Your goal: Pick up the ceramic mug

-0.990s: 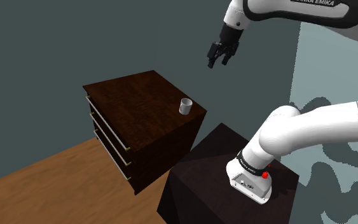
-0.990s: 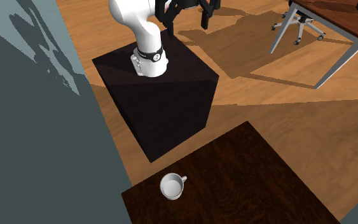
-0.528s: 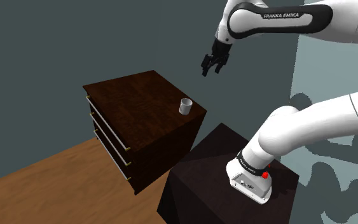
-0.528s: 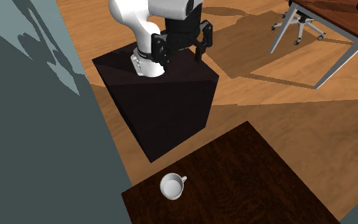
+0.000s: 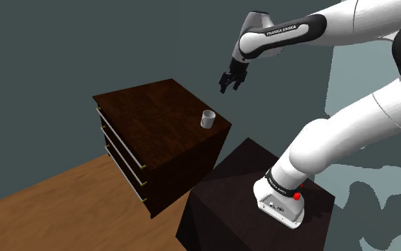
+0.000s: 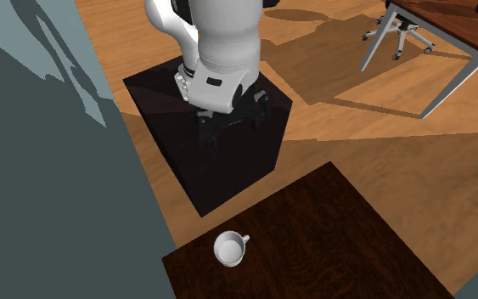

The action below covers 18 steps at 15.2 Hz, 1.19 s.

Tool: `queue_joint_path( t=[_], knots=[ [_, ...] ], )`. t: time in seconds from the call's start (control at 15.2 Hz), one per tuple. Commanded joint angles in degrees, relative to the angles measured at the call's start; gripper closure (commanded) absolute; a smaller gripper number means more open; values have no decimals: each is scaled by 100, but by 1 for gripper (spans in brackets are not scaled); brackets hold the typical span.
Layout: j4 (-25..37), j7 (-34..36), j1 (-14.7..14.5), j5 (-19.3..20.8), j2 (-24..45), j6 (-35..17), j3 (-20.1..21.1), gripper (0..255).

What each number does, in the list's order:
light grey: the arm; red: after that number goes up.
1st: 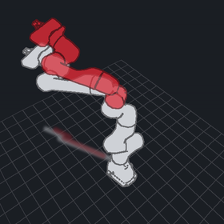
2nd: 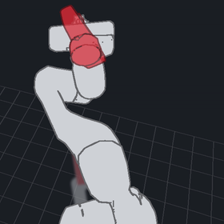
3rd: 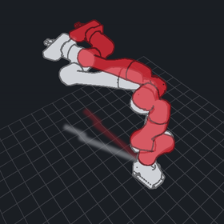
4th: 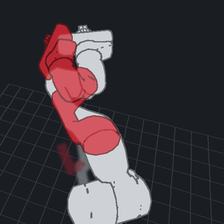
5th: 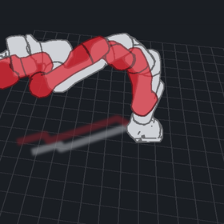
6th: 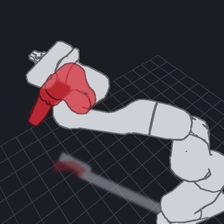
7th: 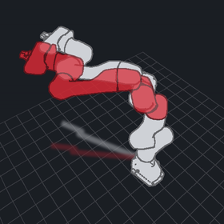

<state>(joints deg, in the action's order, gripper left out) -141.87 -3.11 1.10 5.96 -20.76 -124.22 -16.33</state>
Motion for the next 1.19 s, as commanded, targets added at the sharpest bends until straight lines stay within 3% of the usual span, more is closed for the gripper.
queue_joint_path(
  t=[0.0,0.26,0.59,1.12],
  knots=[
    [20,-225,2,-84,412,-383,-177,0],
    [244,-725,-37,-447,1309,-993,-462,0],
    [711,-1527,9,-1221,2518,-1579,-637,0],
    [1872,-2705,615,-2479,4437,-2036,-281,0]
  ],
)
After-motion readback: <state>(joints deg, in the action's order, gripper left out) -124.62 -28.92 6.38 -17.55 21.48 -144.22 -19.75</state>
